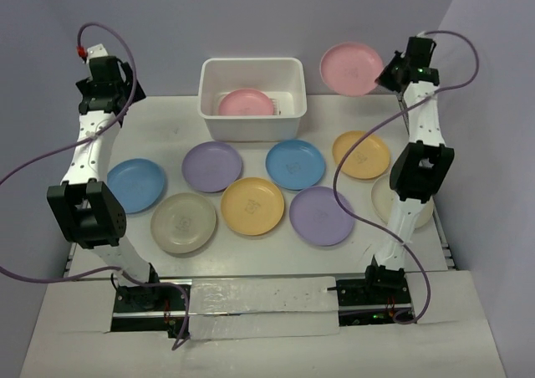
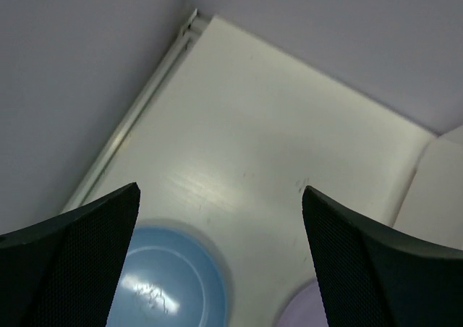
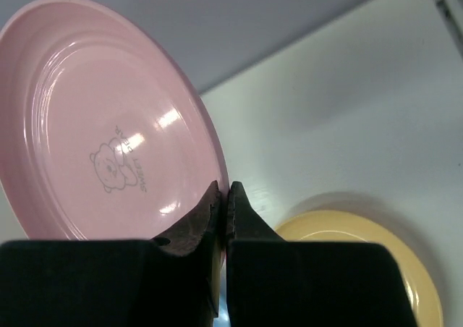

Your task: Place the plates into the plastic bin on the countertop

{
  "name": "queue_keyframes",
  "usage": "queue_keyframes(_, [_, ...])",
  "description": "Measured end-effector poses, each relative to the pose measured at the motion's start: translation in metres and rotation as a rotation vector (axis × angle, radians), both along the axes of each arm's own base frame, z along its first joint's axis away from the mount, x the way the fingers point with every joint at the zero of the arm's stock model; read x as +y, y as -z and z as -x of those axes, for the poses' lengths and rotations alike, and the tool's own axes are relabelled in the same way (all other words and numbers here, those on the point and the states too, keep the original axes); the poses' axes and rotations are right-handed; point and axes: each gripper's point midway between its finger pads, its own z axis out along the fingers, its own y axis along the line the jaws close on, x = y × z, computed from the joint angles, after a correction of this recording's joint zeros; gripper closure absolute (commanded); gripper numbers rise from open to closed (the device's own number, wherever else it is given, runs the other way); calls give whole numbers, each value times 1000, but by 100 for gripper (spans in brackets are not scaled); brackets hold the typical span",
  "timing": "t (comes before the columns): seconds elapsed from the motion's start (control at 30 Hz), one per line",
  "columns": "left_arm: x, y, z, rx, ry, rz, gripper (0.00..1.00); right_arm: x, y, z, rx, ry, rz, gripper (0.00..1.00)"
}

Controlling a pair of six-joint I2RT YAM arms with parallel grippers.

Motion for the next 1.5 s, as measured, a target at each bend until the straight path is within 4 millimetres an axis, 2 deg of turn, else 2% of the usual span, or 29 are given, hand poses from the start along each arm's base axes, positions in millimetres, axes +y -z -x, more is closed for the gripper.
queue_keyframes(0.13, [22,48,23,141,27,75,1,9,-83,17,-164,-17,-19,100])
queue_keyframes(0.23, [30,69,40,217,70,108,1,41,-124,25,-250,-101,-20,100])
queue_keyframes(0.33, [22,84,60,260,151,157,1,98,-148,26,-302,-226,12,100])
queue_keyframes(0.43, [14,93,85,285,201,200,1,167,-154,34,-325,-363,37,100])
queue_keyframes(0.5, [17,91,97,279,200,208,1,210,-150,42,-327,-441,62,100])
queue_keyframes(0.6, [24,86,114,257,180,203,1,251,-137,50,-309,-512,91,100])
queue_keyframes(0.63, [26,83,117,241,173,194,1,260,-131,49,-301,-521,102,100])
queue_keyframes(0.73, [25,81,136,220,164,178,1,275,-109,32,-285,-516,127,100])
queue_keyframes(0.87, [20,75,158,197,156,155,1,281,-61,11,-218,-485,155,100])
queue_keyframes(0.93, [21,71,161,178,148,141,1,283,-37,2,-185,-464,174,100])
queue_keyframes(1.1, [21,71,172,165,121,130,1,297,3,-16,-161,-431,198,100])
queue_keyframes(1.2, [24,70,175,159,89,129,1,311,8,-22,-187,-422,199,100])
queue_keyframes(1.33, [32,69,179,158,30,118,1,328,0,-26,-254,-411,204,100])
queue_keyframes(1.5, [39,72,184,171,-19,108,1,341,-8,-34,-320,-395,214,100])
